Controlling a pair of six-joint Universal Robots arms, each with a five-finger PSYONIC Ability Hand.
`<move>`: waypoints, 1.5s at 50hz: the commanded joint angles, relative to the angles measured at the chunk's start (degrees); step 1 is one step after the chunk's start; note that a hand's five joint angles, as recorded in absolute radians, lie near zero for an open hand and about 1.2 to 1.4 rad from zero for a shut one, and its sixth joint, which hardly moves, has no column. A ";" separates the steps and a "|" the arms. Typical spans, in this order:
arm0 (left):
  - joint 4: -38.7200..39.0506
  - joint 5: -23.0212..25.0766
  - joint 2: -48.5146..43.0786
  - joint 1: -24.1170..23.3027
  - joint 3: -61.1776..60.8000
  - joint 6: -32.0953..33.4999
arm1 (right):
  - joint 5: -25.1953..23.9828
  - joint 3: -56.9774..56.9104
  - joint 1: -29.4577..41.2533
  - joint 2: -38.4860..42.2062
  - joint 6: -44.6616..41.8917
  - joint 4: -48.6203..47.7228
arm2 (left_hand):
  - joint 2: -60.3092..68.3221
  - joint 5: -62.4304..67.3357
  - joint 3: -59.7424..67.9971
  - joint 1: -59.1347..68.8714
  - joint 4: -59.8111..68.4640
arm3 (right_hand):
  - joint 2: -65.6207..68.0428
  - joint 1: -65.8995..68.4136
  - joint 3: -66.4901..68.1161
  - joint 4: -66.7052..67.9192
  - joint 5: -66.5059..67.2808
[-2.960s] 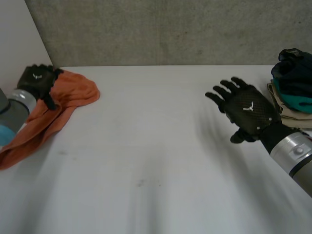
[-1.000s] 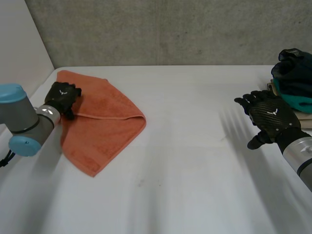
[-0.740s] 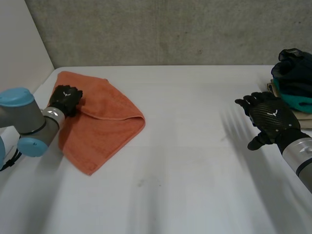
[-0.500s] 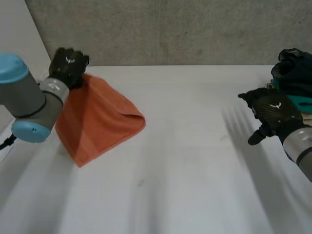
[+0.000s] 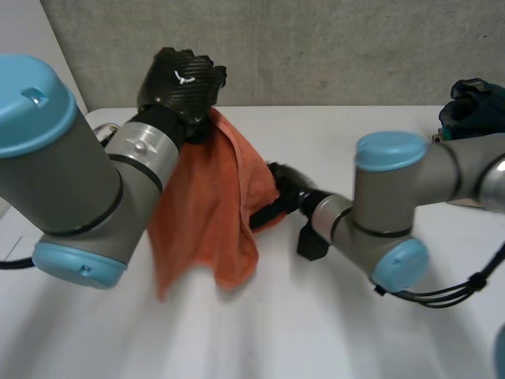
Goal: Fold the laundry.
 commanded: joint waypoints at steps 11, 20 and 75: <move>-0.23 -1.75 2.10 1.42 -8.13 -2.27 | 4.83 6.06 -10.33 -14.31 -31.94 -11.82 | 11.42 14.59 11.67 15.92 11.39 | 61.04 61.18 60.97 60.96 61.62; 0.21 -0.08 2.28 4.51 -15.26 -2.63 | 3.42 7.38 -10.78 -16.70 -54.75 -6.29 | 11.42 14.59 11.67 15.92 11.39 | 61.04 61.18 60.97 60.96 61.62; 1.62 -1.48 8.87 6.62 -22.12 -8.51 | -7.65 10.71 -18.57 -25.11 -47.24 3.54 | 11.42 14.59 11.67 15.92 11.39 | -8.96 -8.82 -9.03 -9.04 -8.38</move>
